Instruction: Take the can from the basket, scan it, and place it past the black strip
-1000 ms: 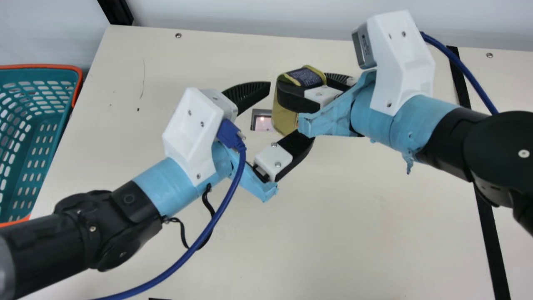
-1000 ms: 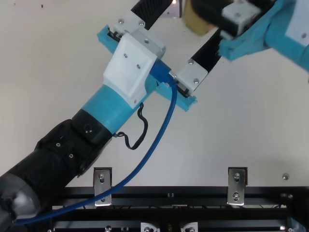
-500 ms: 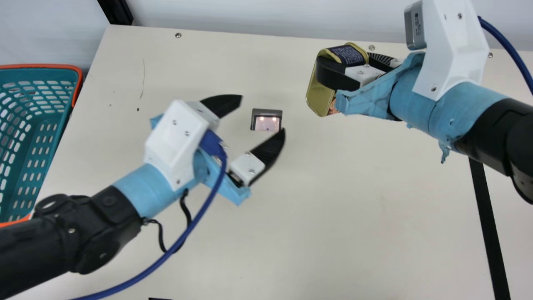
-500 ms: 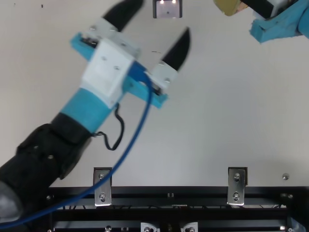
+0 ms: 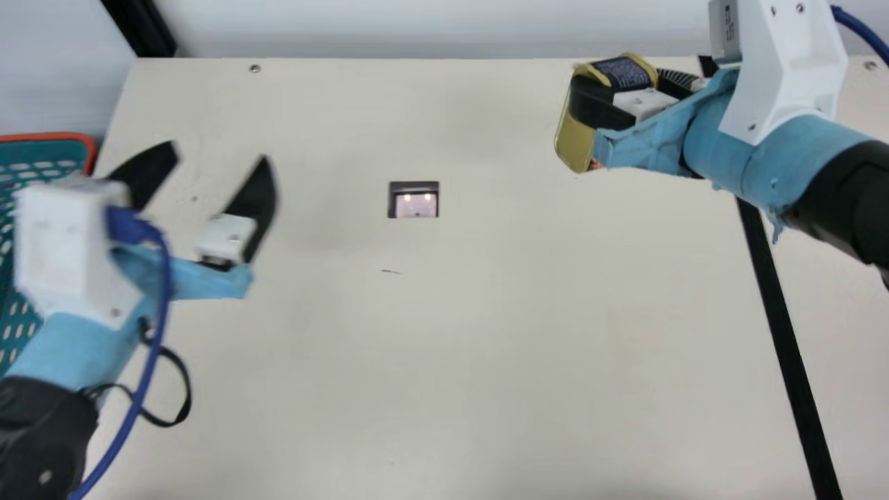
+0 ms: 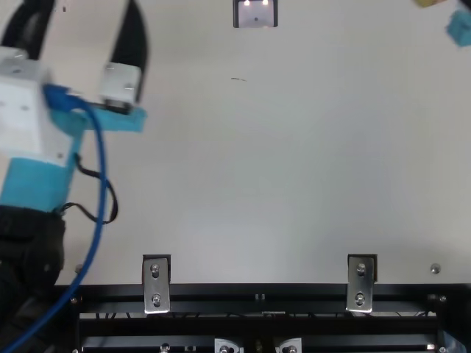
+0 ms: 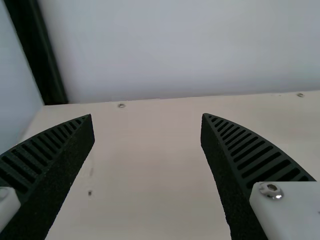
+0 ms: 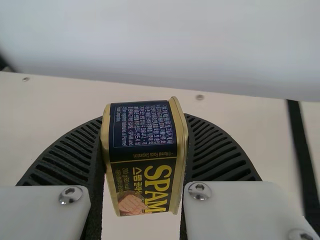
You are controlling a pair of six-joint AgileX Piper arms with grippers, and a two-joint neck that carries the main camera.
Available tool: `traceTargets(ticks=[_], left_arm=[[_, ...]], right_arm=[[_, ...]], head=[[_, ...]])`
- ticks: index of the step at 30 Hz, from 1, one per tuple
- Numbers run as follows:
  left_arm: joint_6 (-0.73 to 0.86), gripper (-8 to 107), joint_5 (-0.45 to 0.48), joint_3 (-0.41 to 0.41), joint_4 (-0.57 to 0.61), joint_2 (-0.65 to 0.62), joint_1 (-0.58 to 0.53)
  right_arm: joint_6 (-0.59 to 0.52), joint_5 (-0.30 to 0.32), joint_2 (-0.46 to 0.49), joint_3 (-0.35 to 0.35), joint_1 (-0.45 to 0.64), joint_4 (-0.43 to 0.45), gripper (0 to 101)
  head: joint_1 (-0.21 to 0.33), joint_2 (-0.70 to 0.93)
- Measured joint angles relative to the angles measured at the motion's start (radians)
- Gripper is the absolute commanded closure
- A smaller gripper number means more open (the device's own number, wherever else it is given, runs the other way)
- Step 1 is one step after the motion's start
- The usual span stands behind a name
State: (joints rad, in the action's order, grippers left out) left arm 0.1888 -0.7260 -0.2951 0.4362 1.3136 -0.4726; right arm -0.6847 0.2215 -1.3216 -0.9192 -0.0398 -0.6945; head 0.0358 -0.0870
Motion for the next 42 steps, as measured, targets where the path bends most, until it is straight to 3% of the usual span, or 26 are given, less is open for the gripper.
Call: traceTargets(ticks=[5,16,22,34,42], left_arm=[[-0.012,9,-0.013,0.039,0.007,-0.037,0.057],[-0.012,9,-0.013,0.039,0.007,-0.037,0.058],[-0.012,9,-0.013,0.039,0.007,-0.037,0.058],[-0.012,9,-0.013,0.039,0.007,-0.037,0.058],[-0.012,9,-0.013,0.039,0.007,-0.037,0.058]], right_arm=[[0.063,0.008,0.020,0.009,0.083,0.106,101],[0.120,0.054,0.041,-0.013,0.277,0.291,101],[0.074,0.082,0.013,-0.055,0.374,0.316,101],[-0.075,0.124,-0.086,-0.148,0.514,0.282,101],[-0.066,0.123,-0.164,-0.189,0.543,0.354,101]], head=[[0.000,-0.051],[0.005,-0.138],[0.010,-0.184],[0.020,-0.241],[0.026,-0.241]])
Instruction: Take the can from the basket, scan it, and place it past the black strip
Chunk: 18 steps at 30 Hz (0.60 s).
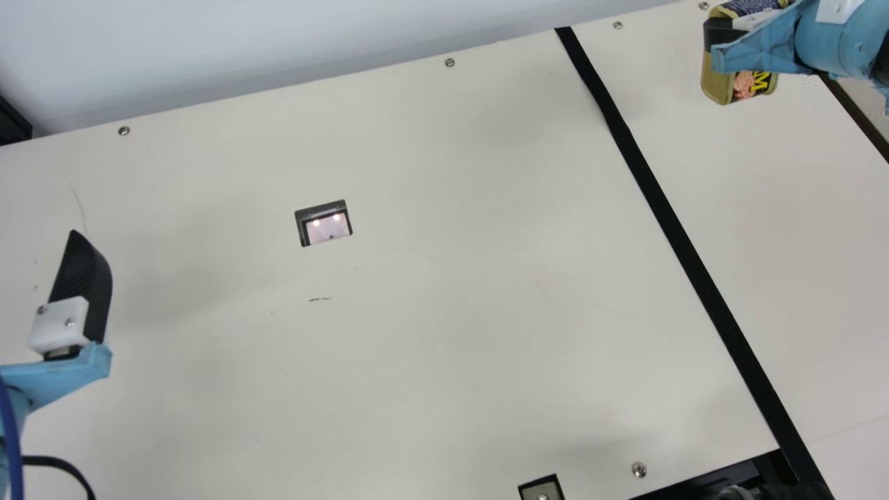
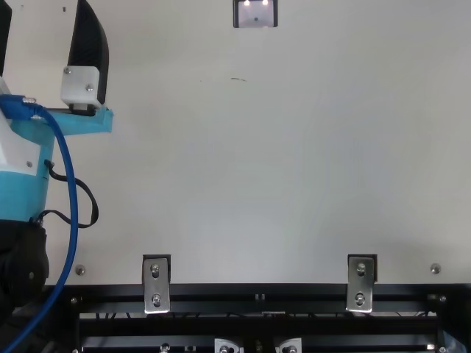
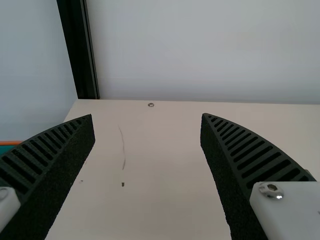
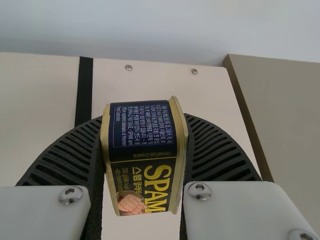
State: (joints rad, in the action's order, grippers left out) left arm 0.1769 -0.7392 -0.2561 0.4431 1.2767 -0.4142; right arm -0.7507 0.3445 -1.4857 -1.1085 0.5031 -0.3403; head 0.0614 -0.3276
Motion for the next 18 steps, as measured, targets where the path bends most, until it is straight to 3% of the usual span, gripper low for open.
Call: traceTargets(ticks=[18], left_arm=[[0.000,9,0.000,0.000,0.000,0.000,0.000]], right_arm=[[0.165,0.131,-0.205,-0.174,-0.077,0.307,101]], head=[[0.000,0.000]])
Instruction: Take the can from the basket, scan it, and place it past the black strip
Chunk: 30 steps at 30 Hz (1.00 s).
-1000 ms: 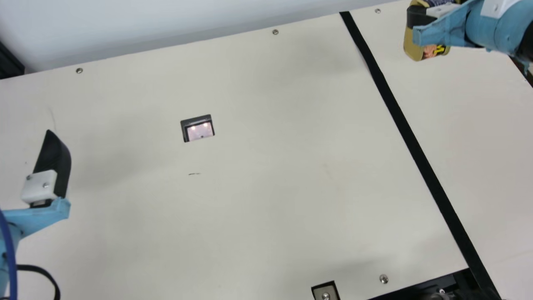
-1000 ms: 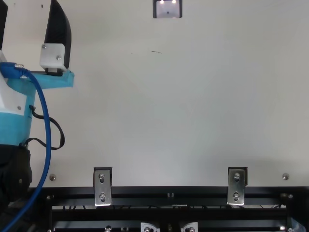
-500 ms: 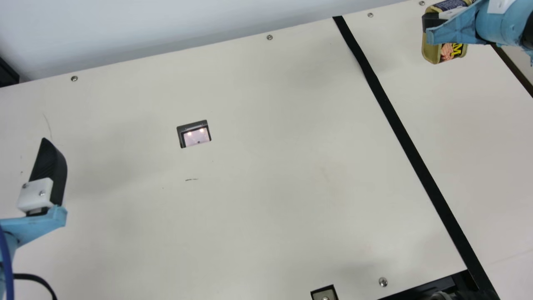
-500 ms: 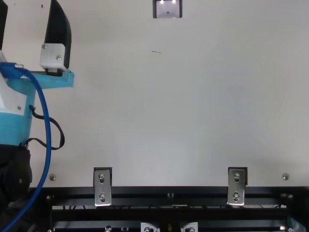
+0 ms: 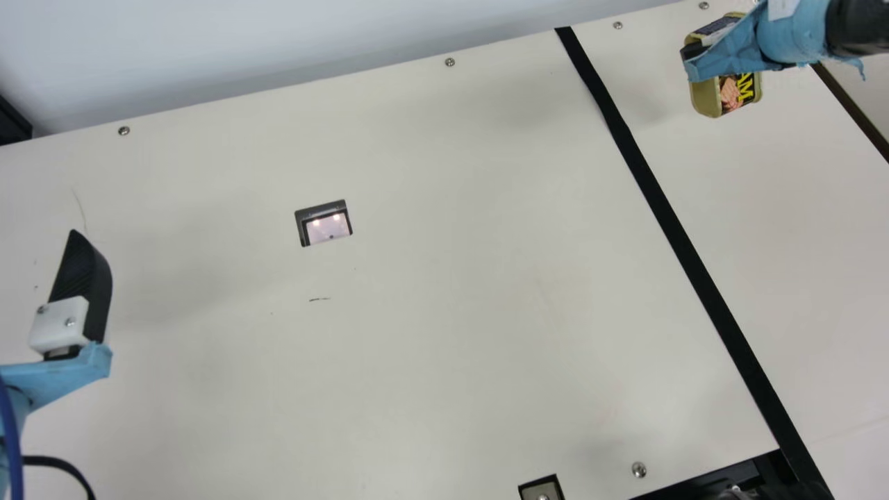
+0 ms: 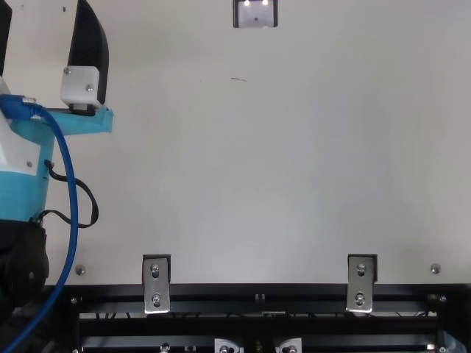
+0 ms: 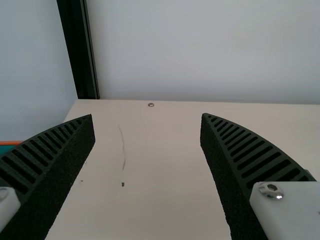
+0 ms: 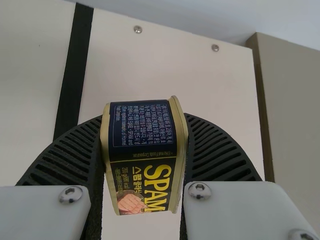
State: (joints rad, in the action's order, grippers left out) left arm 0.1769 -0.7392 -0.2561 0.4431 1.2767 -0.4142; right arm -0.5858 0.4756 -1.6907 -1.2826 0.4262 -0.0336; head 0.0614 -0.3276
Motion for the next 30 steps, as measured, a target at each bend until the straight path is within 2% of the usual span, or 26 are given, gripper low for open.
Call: traceTargets(ticks=[12,24,30], left_arm=[[0.000,9,0.000,0.000,0.000,0.000,0.000],[0.000,9,0.000,0.000,0.000,0.000,0.000],[0.000,9,0.000,0.000,0.000,0.000,0.000]], right_arm=[[0.062,0.127,-0.068,-0.065,-0.037,0.120,101],[0.005,0.268,-0.074,-0.123,-0.041,0.148,101],[-0.026,0.318,-0.063,-0.115,-0.042,0.146,101]], head=[[-0.005,0.000],[0.000,0.000],[0.000,0.000]])
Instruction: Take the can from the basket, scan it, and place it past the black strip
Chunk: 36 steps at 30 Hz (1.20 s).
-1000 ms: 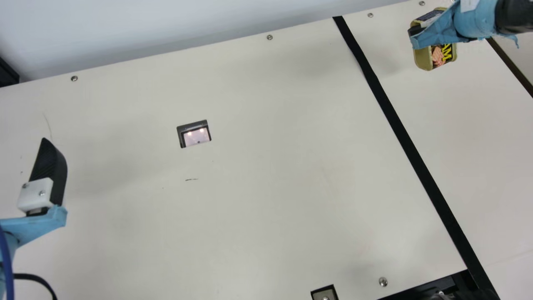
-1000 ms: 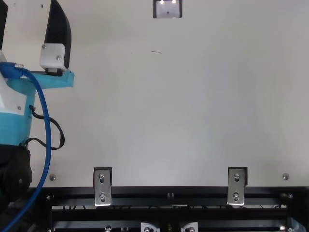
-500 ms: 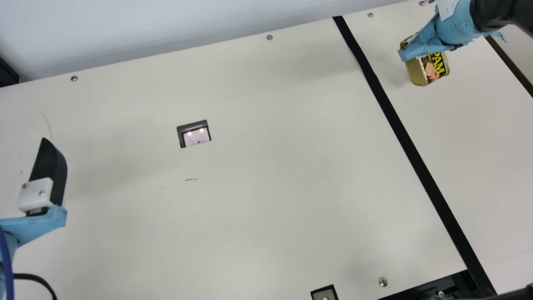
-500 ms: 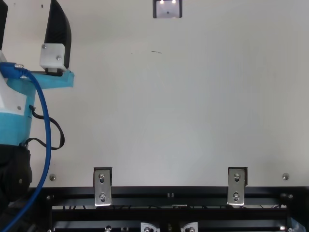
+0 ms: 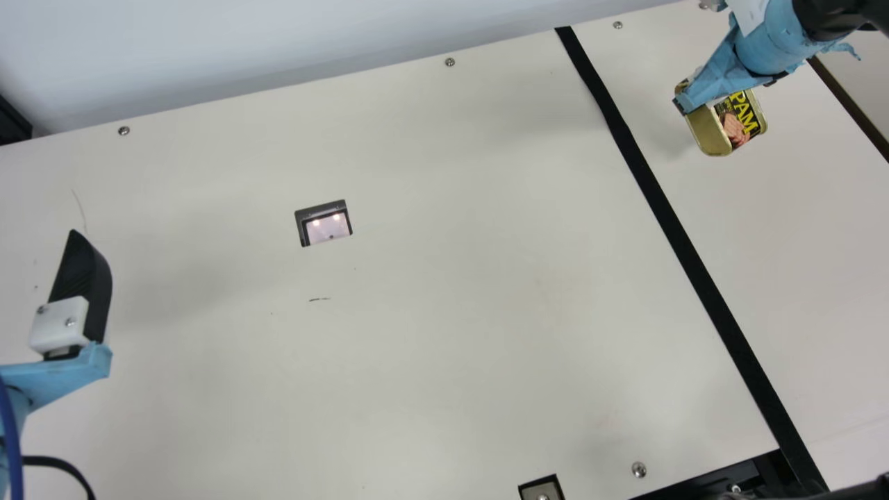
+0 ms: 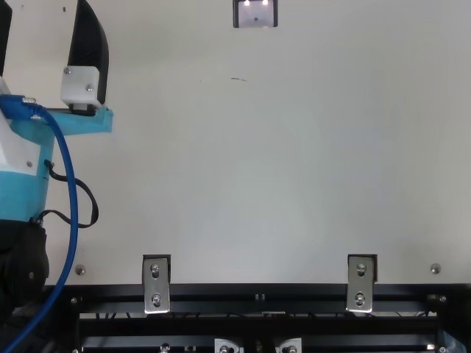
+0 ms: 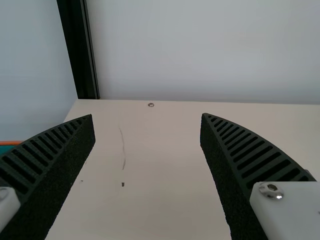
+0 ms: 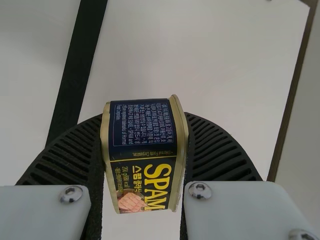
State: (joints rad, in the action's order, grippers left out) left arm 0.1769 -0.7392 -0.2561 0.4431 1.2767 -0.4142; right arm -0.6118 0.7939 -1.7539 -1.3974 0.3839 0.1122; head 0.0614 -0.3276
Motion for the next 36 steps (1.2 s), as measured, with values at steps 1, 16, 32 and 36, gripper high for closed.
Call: traceTargets(ticks=[1,16,32,36], left_arm=[[0.000,9,0.000,0.000,0.000,0.000,0.000],[0.000,9,0.000,0.000,0.000,0.000,0.000],[0.000,9,0.000,0.000,0.000,0.000,0.000],[0.000,9,0.000,0.000,0.000,0.000,0.000]], right_arm=[[-0.001,0.006,0.001,0.003,0.000,-0.003,101],[0.027,-0.029,0.020,0.097,0.018,0.017,101],[0.085,-0.093,0.035,0.140,0.037,0.001,0],[0.103,-0.100,0.045,0.139,0.039,-0.018,0]], head=[[0.000,0.000],[-0.005,0.000],[0.000,0.000],[-0.005,0.000]])
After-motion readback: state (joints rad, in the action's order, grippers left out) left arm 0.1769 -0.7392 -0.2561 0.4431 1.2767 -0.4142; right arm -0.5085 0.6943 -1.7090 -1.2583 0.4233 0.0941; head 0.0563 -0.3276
